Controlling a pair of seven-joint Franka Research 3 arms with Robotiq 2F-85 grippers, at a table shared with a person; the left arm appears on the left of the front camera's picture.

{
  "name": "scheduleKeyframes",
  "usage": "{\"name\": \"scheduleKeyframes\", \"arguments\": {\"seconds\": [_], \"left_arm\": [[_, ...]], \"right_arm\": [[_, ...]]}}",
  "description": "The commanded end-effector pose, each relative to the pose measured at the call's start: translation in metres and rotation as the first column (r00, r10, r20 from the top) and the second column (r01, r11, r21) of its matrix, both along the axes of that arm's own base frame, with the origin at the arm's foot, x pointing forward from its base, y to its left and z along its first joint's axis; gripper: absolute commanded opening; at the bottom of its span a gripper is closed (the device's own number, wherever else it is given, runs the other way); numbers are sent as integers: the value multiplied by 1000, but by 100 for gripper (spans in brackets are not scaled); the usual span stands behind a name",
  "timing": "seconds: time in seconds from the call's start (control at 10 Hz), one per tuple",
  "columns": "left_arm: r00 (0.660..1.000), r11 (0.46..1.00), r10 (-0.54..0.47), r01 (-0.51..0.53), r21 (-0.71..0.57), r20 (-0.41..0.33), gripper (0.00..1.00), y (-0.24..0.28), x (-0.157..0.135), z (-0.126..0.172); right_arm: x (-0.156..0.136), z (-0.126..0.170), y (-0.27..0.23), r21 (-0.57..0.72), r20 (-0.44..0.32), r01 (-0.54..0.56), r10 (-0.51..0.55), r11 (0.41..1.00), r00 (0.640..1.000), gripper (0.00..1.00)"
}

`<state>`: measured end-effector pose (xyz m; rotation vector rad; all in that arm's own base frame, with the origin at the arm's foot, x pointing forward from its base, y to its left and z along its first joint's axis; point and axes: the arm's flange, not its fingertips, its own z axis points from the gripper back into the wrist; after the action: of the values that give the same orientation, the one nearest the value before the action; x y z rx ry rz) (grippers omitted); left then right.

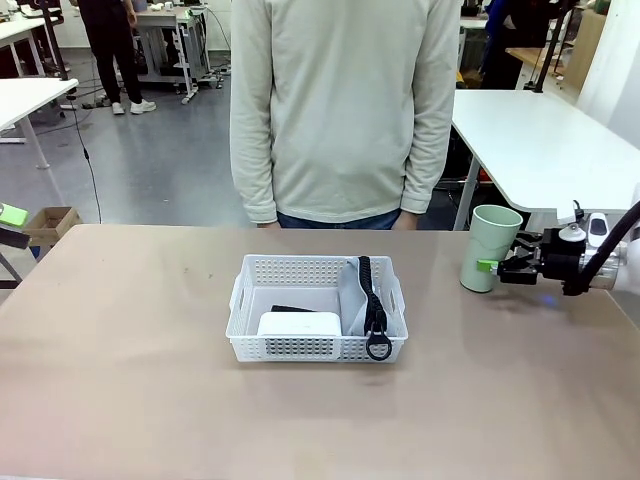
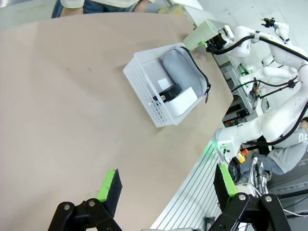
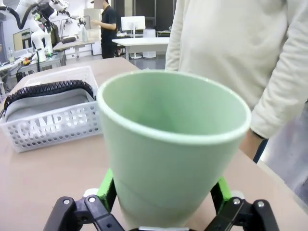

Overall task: Efficiently arrange items inside the basket to fit them all.
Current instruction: Pick up the Reusable plastic cup and place it inside the Organizing basket.

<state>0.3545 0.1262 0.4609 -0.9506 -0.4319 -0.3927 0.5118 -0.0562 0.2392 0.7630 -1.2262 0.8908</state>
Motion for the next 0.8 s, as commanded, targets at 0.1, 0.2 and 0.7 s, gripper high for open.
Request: {"name": "scheduleKeyframes", "arguments": {"seconds": [0.1,0.2,0.7], "left_arm": [[1000,1000,-1,1,-3,1,100,0,-3,1],[1000,1000,-1,1,-3,1,100,0,-3,1],[1000,1000,-1,1,-3,1,100,0,-3,1]], "right_arm": [[1,11,2,32,20,-42,41,999,999,100],[0,14,3,57,5,-71,71,996,997,100],[-5,19,2,54,-19,-117,118,992,993,0]]}}
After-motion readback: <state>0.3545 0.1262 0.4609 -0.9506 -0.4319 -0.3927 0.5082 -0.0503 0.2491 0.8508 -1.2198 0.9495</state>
